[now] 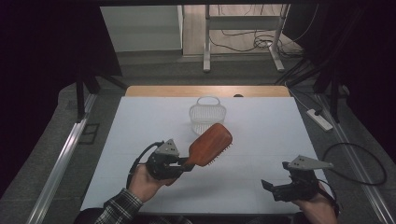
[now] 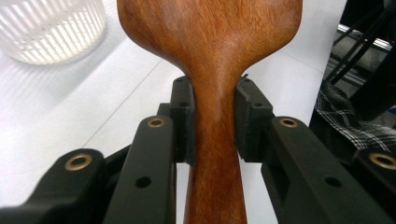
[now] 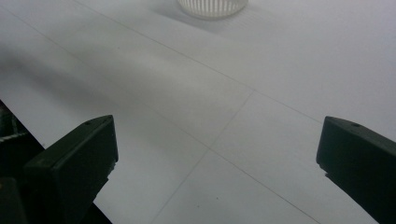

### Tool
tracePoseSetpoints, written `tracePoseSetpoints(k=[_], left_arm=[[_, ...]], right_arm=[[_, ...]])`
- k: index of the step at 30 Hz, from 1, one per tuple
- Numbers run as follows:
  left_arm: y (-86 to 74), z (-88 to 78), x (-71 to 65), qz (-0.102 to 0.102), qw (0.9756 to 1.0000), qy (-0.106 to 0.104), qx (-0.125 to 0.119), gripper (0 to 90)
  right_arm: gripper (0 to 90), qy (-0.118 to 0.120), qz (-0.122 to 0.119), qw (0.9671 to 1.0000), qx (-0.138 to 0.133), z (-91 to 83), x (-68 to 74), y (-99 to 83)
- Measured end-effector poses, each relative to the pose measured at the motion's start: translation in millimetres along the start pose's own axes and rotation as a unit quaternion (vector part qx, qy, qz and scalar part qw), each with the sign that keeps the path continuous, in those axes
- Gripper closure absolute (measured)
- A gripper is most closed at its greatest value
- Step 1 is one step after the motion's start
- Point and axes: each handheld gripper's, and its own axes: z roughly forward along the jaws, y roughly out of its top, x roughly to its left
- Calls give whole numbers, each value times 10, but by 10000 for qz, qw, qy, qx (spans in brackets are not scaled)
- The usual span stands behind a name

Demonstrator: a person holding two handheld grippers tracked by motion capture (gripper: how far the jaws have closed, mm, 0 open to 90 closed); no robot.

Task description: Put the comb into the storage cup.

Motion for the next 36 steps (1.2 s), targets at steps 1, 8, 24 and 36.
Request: tracePoseSetpoints(k=[1,8,24,36], left_arm=[[-5,-8,3,-25,10000,-35,-8,720],[-36,-29,5,-71,9999,-17,-73,720],[17,10,-14,-47,9999,-85,-140,720],[52,44,-2,-30,9998,-66,-161,720]], right_arm=[[0,60,34,10000,-38,-3,0,7],[0,282,174,9993,-178,-14,19,95],[0,781,316,9952,-492,126,82,388],[0,930,221,9946,-403,298,156,552]])
